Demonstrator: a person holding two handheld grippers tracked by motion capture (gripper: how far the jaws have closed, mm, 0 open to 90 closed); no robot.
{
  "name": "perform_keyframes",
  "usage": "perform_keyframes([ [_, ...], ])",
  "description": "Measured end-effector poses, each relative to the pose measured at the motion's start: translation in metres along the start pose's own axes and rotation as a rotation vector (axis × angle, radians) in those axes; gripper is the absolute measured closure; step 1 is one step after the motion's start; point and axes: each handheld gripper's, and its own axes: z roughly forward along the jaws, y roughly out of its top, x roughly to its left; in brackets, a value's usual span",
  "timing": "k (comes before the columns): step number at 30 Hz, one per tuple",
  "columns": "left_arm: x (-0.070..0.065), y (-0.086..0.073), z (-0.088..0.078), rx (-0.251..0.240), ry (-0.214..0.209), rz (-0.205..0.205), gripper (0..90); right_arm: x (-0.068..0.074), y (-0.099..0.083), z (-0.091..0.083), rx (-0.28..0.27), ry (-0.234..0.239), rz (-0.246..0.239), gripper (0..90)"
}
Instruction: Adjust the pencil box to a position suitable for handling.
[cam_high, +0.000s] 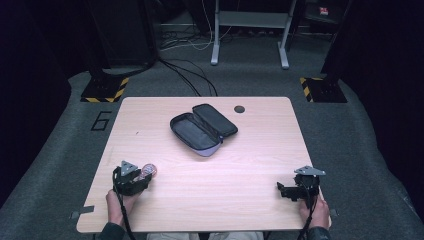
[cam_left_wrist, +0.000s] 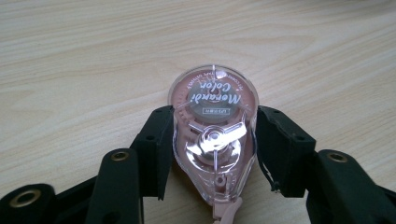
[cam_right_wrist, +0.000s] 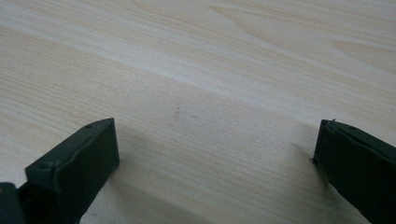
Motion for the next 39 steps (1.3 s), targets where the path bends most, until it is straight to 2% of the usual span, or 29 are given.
perform_keyframes([
  [1, 0.000, 0.000, 0.000, 0.001, 0.000, -0.002, 46.6, 0.000, 0.000, 0.000, 0.000, 0.000, 0.000, 0.0],
  [5, 0.000, 0.003, -0.004, 0.024, -0.031, -0.001, 30.3, 0.000, 0.000, 0.000, 0.000, 0.000, 0.001, 0.0],
  [7, -0.001, 0.005, -0.007, 0.009, -0.017, 0.003, 24.2, 0.000, 0.000, 0.000, -0.001, 0.000, 0.001, 0.0],
  [9, -0.002, 0.007, -0.012, 0.008, -0.022, 0.002, 23.1, 0.000, 0.000, 0.000, -0.001, 0.000, 0.001, 0.0],
  [10, -0.002, 0.009, -0.013, 0.003, -0.020, 0.002, 18.8, 0.000, 0.000, 0.000, 0.000, 0.000, 0.001, 0.0],
  [15, -0.007, 0.023, -0.022, -0.008, -0.037, 0.033, 15.0, 0.000, 0.000, 0.000, 0.000, 0.000, 0.001, 0.0],
  [16, -0.008, 0.026, -0.022, -0.016, -0.042, 0.035, 14.8, 0.000, 0.000, 0.000, 0.000, 0.000, 0.001, 0.0],
  [18, -0.011, 0.037, -0.020, -0.001, -0.055, 0.049, 10.9, 0.000, 0.000, 0.000, 0.001, 0.003, 0.002, 0.0],
  [19, -0.011, 0.037, -0.020, -0.001, -0.055, 0.049, 10.5, 0.000, 0.000, 0.000, 0.001, 0.003, 0.002, 0.0],
  [22, -0.017, 0.053, -0.018, -0.015, -0.076, 0.075, 8.7, 0.000, 0.000, 0.000, 0.001, 0.003, 0.001, 0.0],
  [23, -0.017, 0.053, -0.018, -0.015, -0.076, 0.075, 8.1, 0.000, 0.000, 0.000, 0.001, 0.003, 0.001, 0.0],
  [24, -0.021, 0.059, -0.015, -0.026, -0.089, 0.074, 8.1, 0.000, 0.000, 0.000, 0.000, 0.004, 0.002, 0.0],
  [25, -0.024, 0.066, -0.013, -0.019, -0.101, 0.093, 6.9, 0.000, 0.000, 0.000, 0.000, 0.004, 0.002, 0.0],
  [27, -0.028, 0.071, -0.011, -0.031, -0.105, 0.101, 6.6, 0.000, 0.000, 0.000, 0.000, 0.004, 0.002, 0.0],
  [28, -0.030, 0.076, -0.010, -0.027, -0.122, 0.110, 6.2, 0.000, 0.000, 0.000, 0.001, 0.003, 0.002, 0.0],
  [29, -0.035, 0.083, -0.006, -0.022, -0.137, 0.137, 5.2, 0.000, 0.000, 0.000, 0.000, 0.004, 0.001, 0.0],
  [30, -0.035, 0.083, -0.006, -0.022, -0.137, 0.137, 4.8, 0.000, 0.000, 0.000, 0.000, 0.004, 0.001, 0.0],
  [32, -0.042, 0.093, -0.001, -0.021, -0.165, 0.157, 4.6, 0.000, 0.000, 0.000, -0.001, 0.004, 0.001, 0.0],
  [39, -0.065, 0.117, 0.023, -0.012, -0.213, 0.206, 3.7, 0.000, 0.000, 0.000, 0.000, 0.004, 0.001, 0.0],
])
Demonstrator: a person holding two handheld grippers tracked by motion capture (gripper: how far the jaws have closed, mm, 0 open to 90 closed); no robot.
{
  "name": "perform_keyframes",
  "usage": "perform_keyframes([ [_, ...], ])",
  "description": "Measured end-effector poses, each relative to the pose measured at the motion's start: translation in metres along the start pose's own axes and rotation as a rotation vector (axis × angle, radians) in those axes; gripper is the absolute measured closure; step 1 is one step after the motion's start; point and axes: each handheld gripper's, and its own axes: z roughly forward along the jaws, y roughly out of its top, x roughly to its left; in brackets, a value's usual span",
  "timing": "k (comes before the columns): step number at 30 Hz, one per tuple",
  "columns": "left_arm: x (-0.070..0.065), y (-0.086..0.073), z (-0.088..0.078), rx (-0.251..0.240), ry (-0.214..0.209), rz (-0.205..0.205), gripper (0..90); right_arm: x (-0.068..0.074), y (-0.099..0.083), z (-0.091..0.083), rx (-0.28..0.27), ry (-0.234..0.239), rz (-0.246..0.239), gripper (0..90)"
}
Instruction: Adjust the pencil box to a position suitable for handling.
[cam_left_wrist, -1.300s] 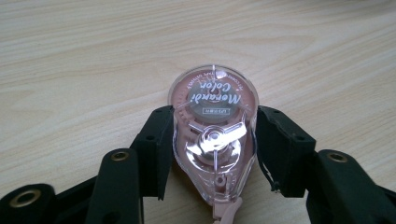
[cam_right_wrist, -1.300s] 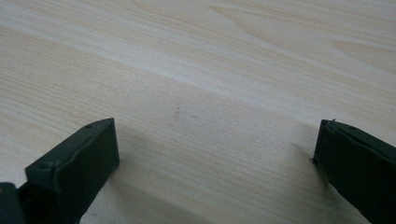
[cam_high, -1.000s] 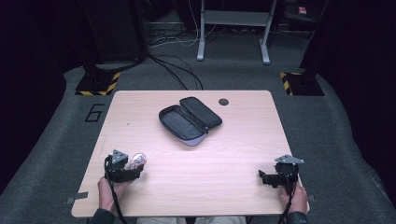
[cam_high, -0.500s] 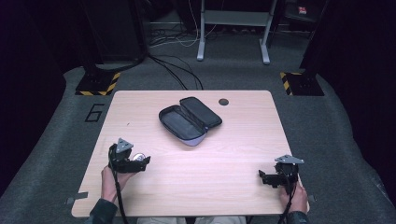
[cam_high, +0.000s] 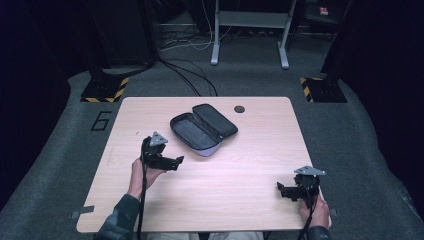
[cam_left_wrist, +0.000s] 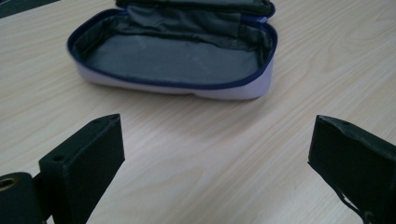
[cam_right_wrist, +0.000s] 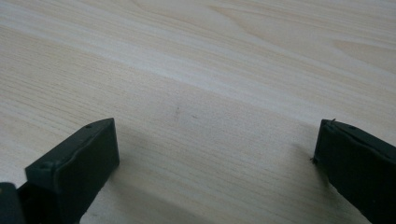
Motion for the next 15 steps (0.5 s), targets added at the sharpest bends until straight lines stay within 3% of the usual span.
perform_keyframes([
  [9, -0.019, 0.029, 0.049, 0.038, -0.061, 0.092, 10.6, 0.000, 0.000, 0.000, 0.000, -0.001, 0.000, 0.0],
  [10, -0.021, 0.033, 0.056, 0.049, -0.067, 0.102, 15.6, 0.000, 0.000, 0.000, 0.001, -0.001, 0.000, 0.0],
  [15, -0.022, 0.038, 0.074, 0.053, -0.085, 0.102, 27.7, 0.000, 0.000, 0.000, 0.000, -0.001, -0.001, 0.0],
])
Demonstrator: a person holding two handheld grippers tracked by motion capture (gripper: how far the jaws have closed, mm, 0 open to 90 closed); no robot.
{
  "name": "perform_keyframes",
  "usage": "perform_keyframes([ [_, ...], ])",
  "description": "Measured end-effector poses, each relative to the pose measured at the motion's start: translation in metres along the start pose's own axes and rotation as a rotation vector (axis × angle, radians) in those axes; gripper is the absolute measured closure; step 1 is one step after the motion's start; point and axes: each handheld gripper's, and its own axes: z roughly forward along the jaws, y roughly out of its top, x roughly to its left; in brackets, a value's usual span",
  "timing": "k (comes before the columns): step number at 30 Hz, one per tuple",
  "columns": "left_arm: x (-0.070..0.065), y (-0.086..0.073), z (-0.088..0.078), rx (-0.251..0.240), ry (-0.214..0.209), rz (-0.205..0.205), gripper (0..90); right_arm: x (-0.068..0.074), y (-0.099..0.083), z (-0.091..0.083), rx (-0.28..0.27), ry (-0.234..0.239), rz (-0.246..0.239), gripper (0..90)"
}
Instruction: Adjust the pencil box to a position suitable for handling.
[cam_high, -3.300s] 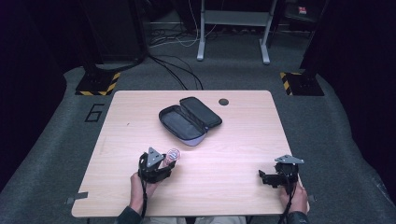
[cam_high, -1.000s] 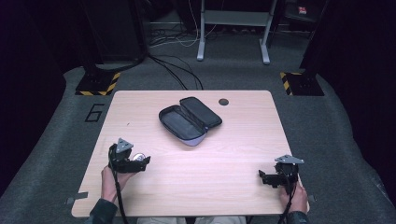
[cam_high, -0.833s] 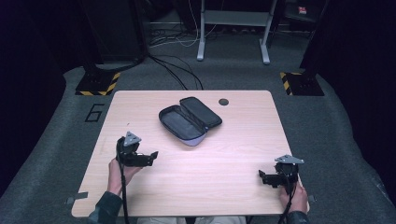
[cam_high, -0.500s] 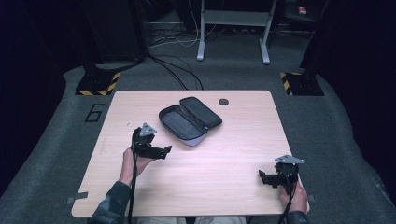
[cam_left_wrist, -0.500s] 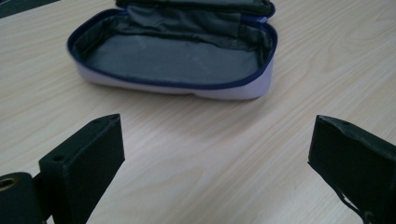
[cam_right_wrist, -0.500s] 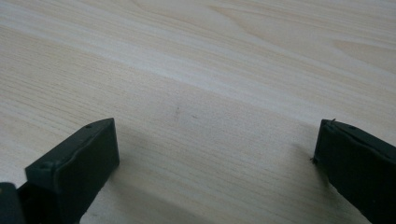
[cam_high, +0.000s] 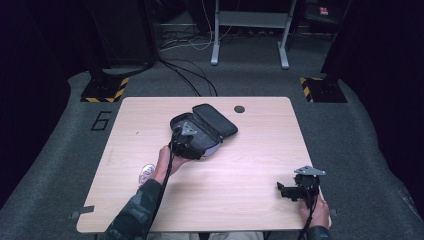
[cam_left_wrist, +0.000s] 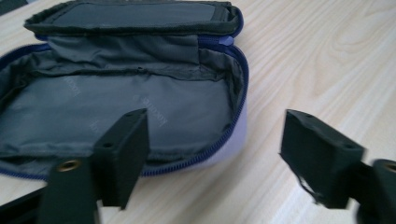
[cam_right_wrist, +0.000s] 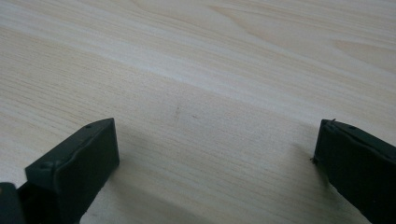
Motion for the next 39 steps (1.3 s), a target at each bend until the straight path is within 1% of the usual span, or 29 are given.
perform_keyframes([
  [1, 0.000, 0.001, 0.003, 0.001, 0.000, 0.004, 30.9, 0.000, 0.000, 0.000, 0.000, 0.001, 0.000, 0.0],
  [2, -0.001, 0.001, 0.006, 0.003, 0.003, 0.006, 31.6, 0.000, 0.000, 0.000, 0.000, 0.001, 0.000, 0.0],
  [3, -0.001, 0.001, 0.013, 0.008, -0.009, 0.010, 37.0, 0.000, 0.000, 0.000, -0.001, 0.000, 0.000, 0.0],
  [4, -0.001, 0.001, 0.015, 0.009, -0.004, 0.017, 38.0, 0.000, 0.000, 0.000, 0.001, 0.001, 0.000, 0.0],
  [5, -0.001, 0.001, 0.015, 0.009, -0.004, 0.017, 41.0, 0.000, 0.000, 0.000, 0.001, 0.001, 0.000, 0.0],
  [6, -0.003, 0.000, 0.018, 0.013, -0.014, 0.011, 43.1, 0.000, 0.000, 0.000, 0.001, 0.000, -0.001, 0.0],
  [8, -0.004, 0.000, 0.025, 0.035, -0.021, 0.031, 49.1, 0.000, 0.000, 0.000, 0.001, 0.000, 0.002, 0.0],
  [9, -0.004, 0.000, 0.025, 0.035, -0.021, 0.031, 51.3, 0.000, 0.000, 0.000, 0.001, 0.000, 0.002, 0.0],
  [10, -0.006, -0.001, 0.029, 0.041, -0.020, 0.033, 51.3, 0.000, 0.000, 0.000, 0.000, 0.001, 0.000, 0.0],
  [11, -0.007, -0.001, 0.032, 0.049, -0.023, 0.045, 61.2, 0.000, 0.000, 0.000, 0.000, 0.001, 0.000, 0.0],
  [12, -0.008, -0.002, 0.034, 0.059, -0.022, 0.058, 61.2, 0.000, 0.000, 0.000, 0.000, 0.001, 0.000, 0.0],
  [13, -0.010, -0.002, 0.036, 0.069, -0.032, 0.053, 64.6, 0.000, 0.000, 0.000, 0.000, 0.000, 0.003, 0.0],
  [14, -0.010, -0.002, 0.038, 0.080, -0.034, 0.066, 69.3, 0.000, 0.000, 0.000, 0.000, 0.001, 0.001, 0.0],
  [15, -0.013, -0.003, 0.039, 0.084, -0.036, 0.065, 73.8, 0.000, 0.000, 0.000, 0.000, 0.001, 0.002, 0.0],
  [18, -0.018, -0.003, 0.041, 0.081, -0.034, 0.073, 83.8, 0.000, 0.000, 0.000, -0.007, -0.004, 0.000, 0.0],
  [21, -0.022, -0.003, 0.042, 0.084, -0.041, 0.063, 86.9, 0.000, 0.000, 0.000, -0.002, 0.000, 0.000, 0.0],
  [22, -0.023, -0.004, 0.043, 0.081, -0.048, 0.049, 87.4, 0.000, 0.000, 0.000, 0.002, -0.002, 0.002, 0.0],
  [25, -0.025, -0.004, 0.043, 0.076, -0.041, 0.041, 87.7, 0.000, 0.000, 0.000, 0.000, 0.000, 0.003, 0.0],
  [27, -0.028, -0.004, 0.042, 0.076, -0.041, 0.030, 87.9, 0.000, 0.000, 0.000, -0.008, -0.004, 0.000, 0.0],
  [29, -0.032, -0.004, 0.041, 0.076, -0.044, 0.024, 87.9, 0.000, 0.000, 0.000, 0.002, 0.000, 0.003, 0.0],
  [31, -0.039, -0.004, 0.041, 0.072, -0.041, 0.003, 87.8, 0.000, 0.000, 0.000, 0.001, -0.002, 0.003, 0.0],
  [32, -0.044, -0.005, 0.041, 0.064, -0.042, -0.011, 87.7, 0.000, 0.000, 0.000, -0.001, -0.002, 0.003, 0.0],
  [33, -0.044, -0.005, 0.041, 0.064, -0.042, -0.011, 87.7, 0.000, 0.000, 0.000, 0.002, 0.000, 0.002, 0.0],
  [34, -0.049, -0.005, 0.041, 0.065, -0.039, -0.008, 87.7, 0.000, 0.000, 0.000, 0.002, 0.000, 0.002, 0.0],
  [35, -0.053, -0.006, 0.041, 0.058, -0.041, -0.025, 87.7, 0.000, 0.000, 0.000, -0.005, -0.002, 0.001, 0.0],
  [36, -0.056, -0.006, 0.041, 0.059, -0.041, -0.017, 87.6, 0.000, 0.000, 0.000, 0.001, 0.000, 0.003, 0.0],
  [37, -0.061, -0.006, 0.041, 0.054, -0.042, -0.025, 87.4, 0.000, 0.000, 0.000, -0.002, -0.002, 0.003, 0.0],
  [38, -0.061, -0.006, 0.041, 0.054, -0.042, -0.025, 87.3, 0.000, 0.000, 0.000, -0.002, -0.002, 0.003, 0.0],
  [39, -0.066, -0.005, 0.041, 0.052, -0.041, -0.030, 87.1, 0.000, 0.000, 0.000, 0.002, -0.002, 0.003, 0.0],
])
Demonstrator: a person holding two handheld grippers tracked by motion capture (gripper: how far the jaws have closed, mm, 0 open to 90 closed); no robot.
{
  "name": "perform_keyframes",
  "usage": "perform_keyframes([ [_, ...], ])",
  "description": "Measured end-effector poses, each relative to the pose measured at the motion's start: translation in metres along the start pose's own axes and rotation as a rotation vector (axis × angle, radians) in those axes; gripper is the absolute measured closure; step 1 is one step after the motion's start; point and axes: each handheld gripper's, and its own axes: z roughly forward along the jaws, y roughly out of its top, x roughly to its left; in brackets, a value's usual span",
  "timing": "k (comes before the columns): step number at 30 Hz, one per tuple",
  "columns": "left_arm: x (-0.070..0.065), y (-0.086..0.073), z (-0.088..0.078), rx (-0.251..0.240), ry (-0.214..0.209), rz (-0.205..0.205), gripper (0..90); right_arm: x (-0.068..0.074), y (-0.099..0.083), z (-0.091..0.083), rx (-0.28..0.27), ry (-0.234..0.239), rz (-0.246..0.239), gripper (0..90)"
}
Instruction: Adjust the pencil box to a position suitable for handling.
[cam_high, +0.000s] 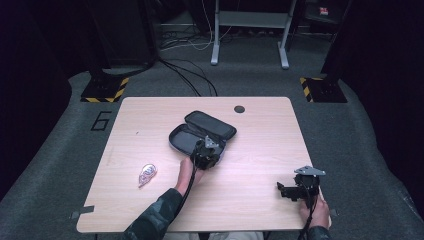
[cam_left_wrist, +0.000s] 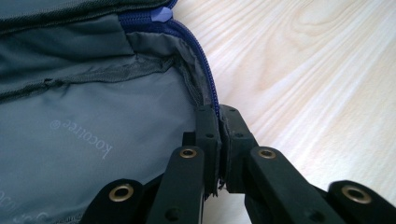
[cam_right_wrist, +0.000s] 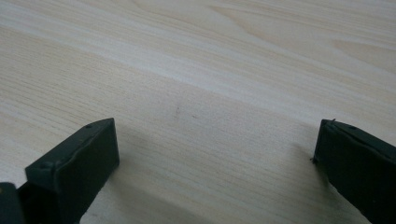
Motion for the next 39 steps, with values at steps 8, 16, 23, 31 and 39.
perform_keyframes([
  [8, -0.011, 0.001, -0.004, -0.009, -0.010, -0.014, 61.7, 0.000, 0.000, 0.000, -0.001, 0.001, 0.000, 0.0],
  [16, -0.004, 0.012, -0.045, -0.089, 0.002, -0.005, 28.7, 0.000, 0.000, 0.000, -0.002, 0.001, 0.000, 0.0],
  [23, 0.038, 0.010, -0.059, -0.084, 0.056, -0.045, 15.1, 0.000, 0.000, 0.000, -0.001, 0.003, -0.003, 0.0],
  [31, 0.098, -0.002, -0.064, -0.049, 0.167, -0.133, 11.3, 0.000, 0.000, 0.000, -0.001, 0.002, 0.001, 0.0],
  [39, 0.139, -0.014, -0.059, -0.017, 0.213, -0.231, 19.0, 0.000, 0.000, 0.000, -0.001, 0.003, 0.000, 0.0],
])
